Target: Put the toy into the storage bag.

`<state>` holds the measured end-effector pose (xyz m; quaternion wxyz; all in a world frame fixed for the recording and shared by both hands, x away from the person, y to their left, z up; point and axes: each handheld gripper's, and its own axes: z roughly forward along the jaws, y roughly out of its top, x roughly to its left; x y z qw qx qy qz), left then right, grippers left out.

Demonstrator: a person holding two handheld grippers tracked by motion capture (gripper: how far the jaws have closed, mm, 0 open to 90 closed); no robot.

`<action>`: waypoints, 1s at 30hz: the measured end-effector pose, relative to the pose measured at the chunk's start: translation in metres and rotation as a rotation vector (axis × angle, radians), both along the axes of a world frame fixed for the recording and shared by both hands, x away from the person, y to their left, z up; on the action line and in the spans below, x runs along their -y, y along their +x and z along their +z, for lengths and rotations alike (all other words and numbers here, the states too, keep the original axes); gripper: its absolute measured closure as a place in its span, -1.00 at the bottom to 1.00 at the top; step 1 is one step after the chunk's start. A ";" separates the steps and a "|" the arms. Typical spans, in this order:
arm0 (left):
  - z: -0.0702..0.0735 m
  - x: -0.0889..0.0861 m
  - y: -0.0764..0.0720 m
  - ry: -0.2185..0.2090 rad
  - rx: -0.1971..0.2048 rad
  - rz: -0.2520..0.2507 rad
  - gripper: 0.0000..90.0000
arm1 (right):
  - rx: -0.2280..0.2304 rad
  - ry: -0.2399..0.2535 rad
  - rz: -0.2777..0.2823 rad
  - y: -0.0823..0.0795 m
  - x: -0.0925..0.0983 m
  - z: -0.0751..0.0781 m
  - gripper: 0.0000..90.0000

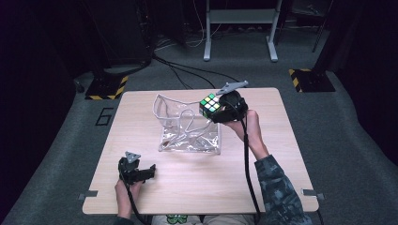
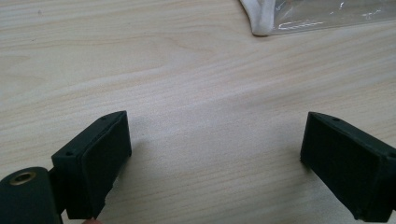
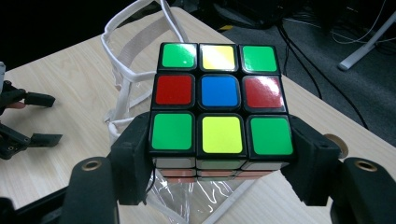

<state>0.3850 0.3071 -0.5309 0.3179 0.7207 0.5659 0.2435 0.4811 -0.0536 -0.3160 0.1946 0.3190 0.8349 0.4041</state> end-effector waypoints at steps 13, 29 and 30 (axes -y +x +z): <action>0.000 0.000 0.000 0.000 0.001 0.002 -0.81 | -0.018 -0.028 0.015 0.015 -0.013 -0.005 -0.25; 0.000 0.000 0.000 0.001 -0.001 -0.001 -0.81 | -0.064 -0.087 0.030 0.034 -0.033 -0.016 -0.25; 0.000 0.000 0.000 0.002 -0.001 -0.002 -0.81 | -0.061 -0.094 0.034 0.035 -0.033 -0.017 -0.25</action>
